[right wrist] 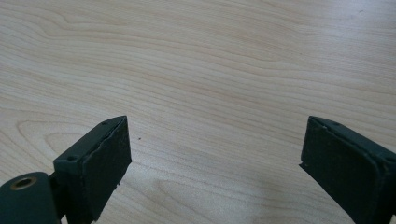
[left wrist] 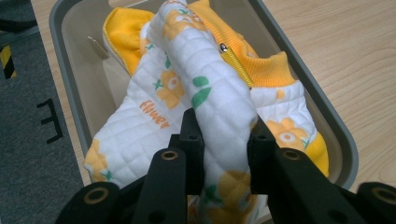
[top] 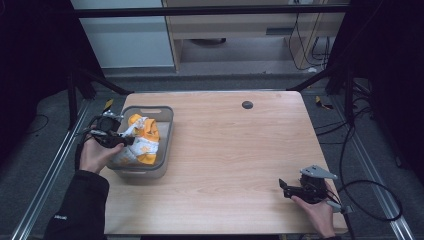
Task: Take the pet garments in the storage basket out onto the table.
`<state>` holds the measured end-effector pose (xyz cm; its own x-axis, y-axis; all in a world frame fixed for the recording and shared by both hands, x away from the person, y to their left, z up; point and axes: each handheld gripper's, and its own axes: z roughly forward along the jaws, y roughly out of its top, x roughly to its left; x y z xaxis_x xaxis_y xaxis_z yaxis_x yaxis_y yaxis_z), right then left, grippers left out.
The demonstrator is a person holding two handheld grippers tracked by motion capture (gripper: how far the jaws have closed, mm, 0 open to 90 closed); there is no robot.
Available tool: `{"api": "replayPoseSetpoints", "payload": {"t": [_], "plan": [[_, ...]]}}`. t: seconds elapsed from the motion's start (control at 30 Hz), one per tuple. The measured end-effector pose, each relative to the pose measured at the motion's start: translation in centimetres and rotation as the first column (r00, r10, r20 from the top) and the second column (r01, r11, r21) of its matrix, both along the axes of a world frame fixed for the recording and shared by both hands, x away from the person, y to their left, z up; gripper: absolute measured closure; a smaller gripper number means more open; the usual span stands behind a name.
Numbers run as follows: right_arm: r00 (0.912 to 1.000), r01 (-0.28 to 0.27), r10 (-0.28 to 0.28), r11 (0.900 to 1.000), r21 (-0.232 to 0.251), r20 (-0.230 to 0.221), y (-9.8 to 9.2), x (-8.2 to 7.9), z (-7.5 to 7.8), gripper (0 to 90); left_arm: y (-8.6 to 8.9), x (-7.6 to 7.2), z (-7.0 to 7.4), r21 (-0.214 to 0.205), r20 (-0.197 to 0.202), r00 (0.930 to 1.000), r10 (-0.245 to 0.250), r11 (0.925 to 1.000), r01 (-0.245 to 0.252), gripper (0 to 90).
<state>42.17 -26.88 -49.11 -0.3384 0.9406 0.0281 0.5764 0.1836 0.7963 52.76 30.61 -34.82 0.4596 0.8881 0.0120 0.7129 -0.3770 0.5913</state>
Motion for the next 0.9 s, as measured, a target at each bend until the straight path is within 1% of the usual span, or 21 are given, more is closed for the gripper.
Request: {"api": "replayPoseSetpoints", "payload": {"t": [0.17, 0.33, 0.4, 0.63, 0.7, 0.77, 0.9], "plan": [[1.0, -0.001, 0.001, 1.0, -0.002, 0.002, 0.0, 0.0, 0.0, 8.4, -0.1, -0.3, 0.6, 0.013, 0.0, 0.9999, -0.014, 0.9998, 0.014, 73.3], [1.0, -0.003, 0.003, 1.0, -0.005, 0.004, 0.0, 0.0, 0.0, 8.4, -0.2, -0.9, 1.8, 0.019, 0.022, 0.9993, -0.031, 0.9994, 0.031, 73.3], [1.0, 0.0, 0.0, 1.0, 0.001, 0.004, 0.0, 0.0, 0.0, 8.4, -0.3, -1.2, 2.3, 0.024, 0.028, 0.9987, -0.042, 0.9989, 0.041, 73.3], [1.0, 0.0, 0.0, 1.0, -0.001, 0.007, 0.0, -0.1, 0.0, 8.4, -0.8, -2.2, 3.7, 0.035, 0.05, 0.9958, -0.077, 0.9965, 0.076, 73.3], [0.9999, -0.001, 0.001, 1.0, 0.003, 0.011, 0.0, -0.1, 0.1, 8.4, -1.0, -2.4, 4.0, 0.047, 0.054, 0.9941, -0.094, 0.9947, 0.091, 73.3], [0.9998, -0.001, 0.001, 1.0, 0.0, 0.02, -0.1, -0.1, 0.1, 8.4, -1.2, -2.7, 4.2, 0.051, 0.057, 0.9926, -0.107, 0.9933, 0.104, 73.3], [0.9998, -0.001, 0.001, 1.0, 0.002, 0.022, -0.1, -0.1, 0.1, 8.4, -1.3, -3.0, 4.5, 0.059, 0.06, 0.9916, -0.115, 0.9921, 0.111, 73.3]]}}
